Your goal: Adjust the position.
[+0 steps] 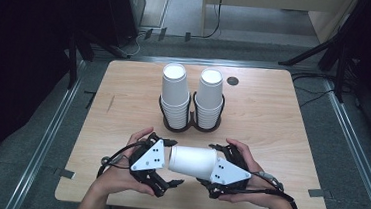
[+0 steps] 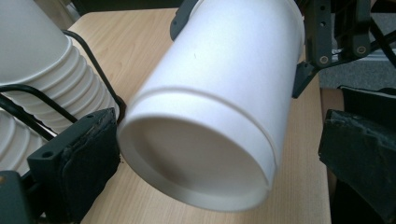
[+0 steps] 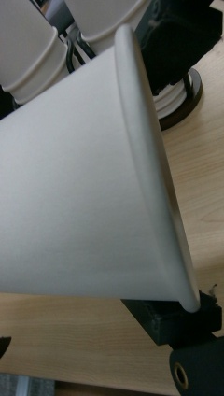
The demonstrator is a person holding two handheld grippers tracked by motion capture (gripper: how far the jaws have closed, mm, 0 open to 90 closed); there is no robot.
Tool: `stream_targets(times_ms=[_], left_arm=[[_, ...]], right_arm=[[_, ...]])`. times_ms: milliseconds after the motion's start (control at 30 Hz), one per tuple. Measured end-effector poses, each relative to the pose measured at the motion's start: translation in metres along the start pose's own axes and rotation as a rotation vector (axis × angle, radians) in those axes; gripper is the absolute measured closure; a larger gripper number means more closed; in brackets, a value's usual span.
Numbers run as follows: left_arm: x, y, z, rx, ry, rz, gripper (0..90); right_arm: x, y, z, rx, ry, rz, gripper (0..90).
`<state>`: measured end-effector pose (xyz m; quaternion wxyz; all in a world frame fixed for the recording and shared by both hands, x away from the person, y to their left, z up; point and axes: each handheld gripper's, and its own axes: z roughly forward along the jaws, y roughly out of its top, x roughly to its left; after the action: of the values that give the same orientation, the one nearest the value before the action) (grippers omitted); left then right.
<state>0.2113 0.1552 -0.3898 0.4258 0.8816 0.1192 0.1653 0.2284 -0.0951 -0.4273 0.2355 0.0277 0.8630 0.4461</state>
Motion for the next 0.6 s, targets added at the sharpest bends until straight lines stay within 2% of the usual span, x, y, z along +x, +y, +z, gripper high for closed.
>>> stream_targets(times_ms=[133,200,233,267,367,433,500,600], left_arm=[[-0.002,-0.001,0.004,0.023,0.01,0.024,0.2],[-0.006,0.0,0.007,0.051,0.02,0.057,1.8],[-0.006,0.0,0.007,0.051,0.02,0.057,4.7],[-0.008,0.0,0.009,0.069,0.032,0.082,6.0],[-0.01,0.0,0.012,0.079,0.037,0.095,6.5],[-0.012,-0.002,0.013,0.083,0.038,0.115,13.8],[-0.012,-0.002,0.013,0.078,0.033,0.114,16.3],[-0.01,-0.004,0.01,0.055,-0.011,0.105,18.6]], right_arm=[[0.001,-0.001,0.001,0.013,0.016,-0.016,8.5],[0.002,-0.001,0.001,0.021,0.03,-0.015,8.4],[0.002,-0.001,0.001,0.021,0.03,-0.015,8.4],[0.002,-0.001,0.001,0.024,0.032,-0.023,8.4],[0.003,-0.001,0.001,0.034,0.043,-0.025,8.4],[0.004,-0.001,0.001,0.052,0.047,-0.042,8.4],[0.004,-0.001,0.001,0.059,0.041,-0.043,8.4],[0.004,-0.001,0.0,0.063,0.054,-0.05,8.1]])
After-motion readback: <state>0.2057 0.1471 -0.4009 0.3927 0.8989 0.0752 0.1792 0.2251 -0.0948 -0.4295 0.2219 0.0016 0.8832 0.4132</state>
